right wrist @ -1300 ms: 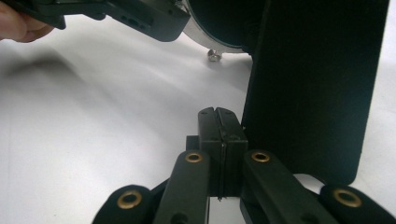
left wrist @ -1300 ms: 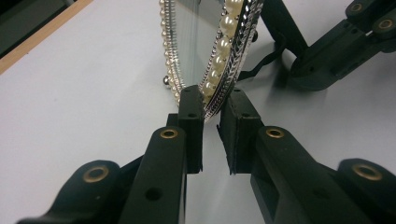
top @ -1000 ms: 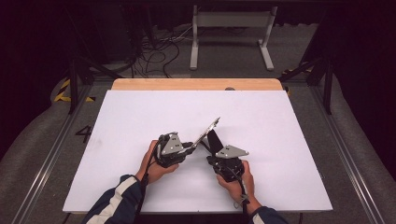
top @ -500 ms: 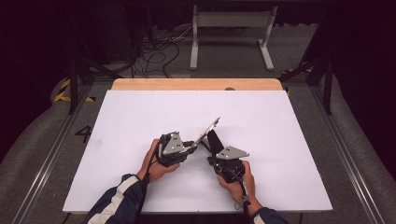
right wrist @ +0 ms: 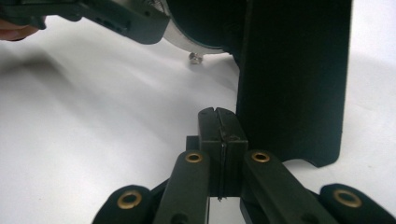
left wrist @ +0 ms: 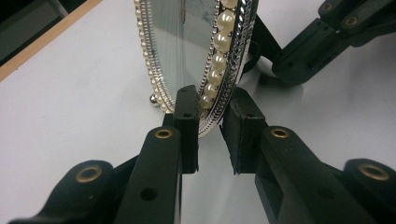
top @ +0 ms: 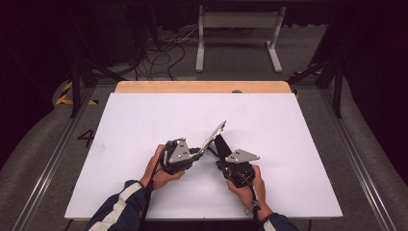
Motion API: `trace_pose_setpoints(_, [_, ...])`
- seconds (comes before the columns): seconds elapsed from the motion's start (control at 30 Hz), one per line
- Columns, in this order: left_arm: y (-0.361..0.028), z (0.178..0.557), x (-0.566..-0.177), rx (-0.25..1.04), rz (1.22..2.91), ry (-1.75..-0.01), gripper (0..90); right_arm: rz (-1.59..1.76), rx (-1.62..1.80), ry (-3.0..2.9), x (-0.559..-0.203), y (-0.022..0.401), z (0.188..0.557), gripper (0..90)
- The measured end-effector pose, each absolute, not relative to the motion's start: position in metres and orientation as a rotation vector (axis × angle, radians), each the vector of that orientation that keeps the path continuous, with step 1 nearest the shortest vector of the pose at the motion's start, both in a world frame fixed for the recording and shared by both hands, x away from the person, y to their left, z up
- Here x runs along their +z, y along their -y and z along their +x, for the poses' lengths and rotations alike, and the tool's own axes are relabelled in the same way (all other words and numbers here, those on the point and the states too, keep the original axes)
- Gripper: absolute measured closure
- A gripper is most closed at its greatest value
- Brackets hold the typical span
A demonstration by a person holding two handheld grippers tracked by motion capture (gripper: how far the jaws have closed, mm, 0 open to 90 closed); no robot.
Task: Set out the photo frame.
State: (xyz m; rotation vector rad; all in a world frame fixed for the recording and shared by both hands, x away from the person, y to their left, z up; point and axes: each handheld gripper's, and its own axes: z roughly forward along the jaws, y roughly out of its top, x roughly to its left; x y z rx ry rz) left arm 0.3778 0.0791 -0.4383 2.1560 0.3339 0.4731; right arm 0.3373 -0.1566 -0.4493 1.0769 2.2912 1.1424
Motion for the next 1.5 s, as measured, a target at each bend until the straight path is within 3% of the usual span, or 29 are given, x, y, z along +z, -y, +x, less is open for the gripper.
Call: trace_pose_setpoints(1.5, [-0.055,0.368,-0.444,0.386,2.089,-0.354,72.9,1.049,1.137,-2.29,-0.451,0.192,0.358,90.0])
